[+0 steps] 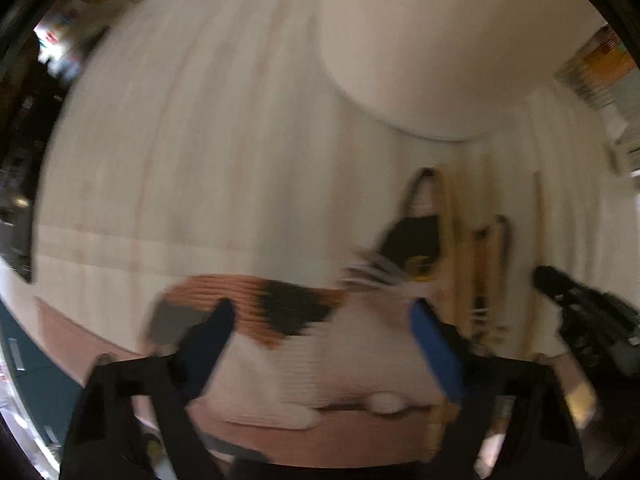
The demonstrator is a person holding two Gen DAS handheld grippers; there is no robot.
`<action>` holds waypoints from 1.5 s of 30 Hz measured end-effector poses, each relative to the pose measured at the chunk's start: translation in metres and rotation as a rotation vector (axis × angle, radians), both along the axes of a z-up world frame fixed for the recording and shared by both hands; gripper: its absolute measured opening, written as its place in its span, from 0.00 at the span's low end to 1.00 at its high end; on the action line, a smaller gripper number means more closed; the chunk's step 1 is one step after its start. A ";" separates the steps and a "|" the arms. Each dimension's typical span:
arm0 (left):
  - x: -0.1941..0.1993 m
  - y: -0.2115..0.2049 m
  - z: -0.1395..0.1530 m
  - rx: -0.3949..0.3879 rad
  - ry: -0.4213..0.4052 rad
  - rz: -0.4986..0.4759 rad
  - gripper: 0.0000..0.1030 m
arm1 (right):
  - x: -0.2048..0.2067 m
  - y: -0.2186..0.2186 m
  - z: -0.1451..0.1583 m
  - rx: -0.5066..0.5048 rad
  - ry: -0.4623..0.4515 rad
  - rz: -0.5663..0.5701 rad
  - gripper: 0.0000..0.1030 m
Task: Organize utensils
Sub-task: 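Grasp a chopstick from the mat with the left tool while the right tool grasps another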
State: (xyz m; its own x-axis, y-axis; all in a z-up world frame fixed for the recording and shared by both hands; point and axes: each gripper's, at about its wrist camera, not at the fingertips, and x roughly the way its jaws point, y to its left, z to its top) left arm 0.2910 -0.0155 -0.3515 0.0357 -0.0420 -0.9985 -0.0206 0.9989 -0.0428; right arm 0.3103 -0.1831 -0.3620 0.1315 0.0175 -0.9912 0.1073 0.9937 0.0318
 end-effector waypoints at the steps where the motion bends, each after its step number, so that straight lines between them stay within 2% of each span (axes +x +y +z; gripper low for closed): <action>1: 0.001 -0.004 -0.001 -0.021 0.007 -0.002 0.65 | -0.002 -0.006 0.000 -0.007 0.000 -0.015 0.07; 2: 0.001 -0.009 -0.002 -0.043 0.009 -0.010 0.58 | -0.003 -0.012 0.000 -0.008 0.002 -0.027 0.07; 3: 0.001 -0.017 -0.002 -0.050 0.006 -0.028 0.47 | -0.005 -0.021 0.000 -0.005 0.006 -0.045 0.07; 6: 0.001 -0.037 -0.006 -0.037 0.007 -0.091 0.31 | -0.010 -0.048 -0.001 -0.009 0.010 -0.087 0.07; 8: 0.001 -0.049 -0.005 -0.030 -0.006 -0.119 0.28 | -0.012 -0.059 -0.001 -0.005 0.012 -0.111 0.07; 15: -0.001 -0.074 0.000 0.035 -0.033 -0.185 0.04 | -0.015 -0.080 0.004 -0.014 0.008 -0.133 0.07; 17: -0.002 -0.076 -0.001 0.050 -0.022 -0.188 0.04 | -0.018 -0.079 0.003 -0.015 0.009 -0.134 0.07; 22: -0.003 -0.047 -0.006 0.058 -0.011 -0.153 0.02 | -0.012 -0.062 0.003 -0.010 0.011 -0.133 0.07; 25: -0.004 -0.026 -0.006 -0.041 0.023 -0.080 0.02 | -0.013 -0.065 0.003 -0.004 0.011 -0.138 0.07; 27: -0.002 -0.008 -0.008 -0.188 0.066 0.011 0.05 | -0.012 -0.067 0.006 0.010 0.012 -0.144 0.07; 29: -0.002 -0.003 -0.011 -0.267 0.095 0.060 0.13 | -0.012 -0.069 0.005 0.016 0.013 -0.144 0.07; 31: -0.001 -0.004 -0.010 -0.302 0.093 0.077 0.19 | -0.012 -0.072 0.005 0.021 0.012 -0.147 0.07; 34: 0.005 -0.014 -0.013 -0.269 0.086 0.038 0.20 | -0.011 -0.074 0.006 0.018 0.013 -0.144 0.07; 37: 0.005 -0.037 -0.014 -0.203 0.076 -0.022 0.20 | -0.011 -0.073 0.005 0.017 0.011 -0.146 0.07; 44: 0.005 -0.091 -0.015 0.001 0.038 -0.184 0.19 | -0.011 -0.071 0.002 0.015 0.010 -0.154 0.07; 45: 0.003 -0.099 -0.016 0.042 0.025 -0.211 0.16 | -0.011 -0.071 0.002 0.014 0.010 -0.154 0.07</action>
State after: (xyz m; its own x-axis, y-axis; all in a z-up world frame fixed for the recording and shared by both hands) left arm 0.2942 -0.1145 -0.3670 0.0058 -0.0047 -1.0000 0.1886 0.9820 -0.0036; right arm 0.2989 -0.2537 -0.3598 0.1238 0.0118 -0.9922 0.2584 0.9650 0.0437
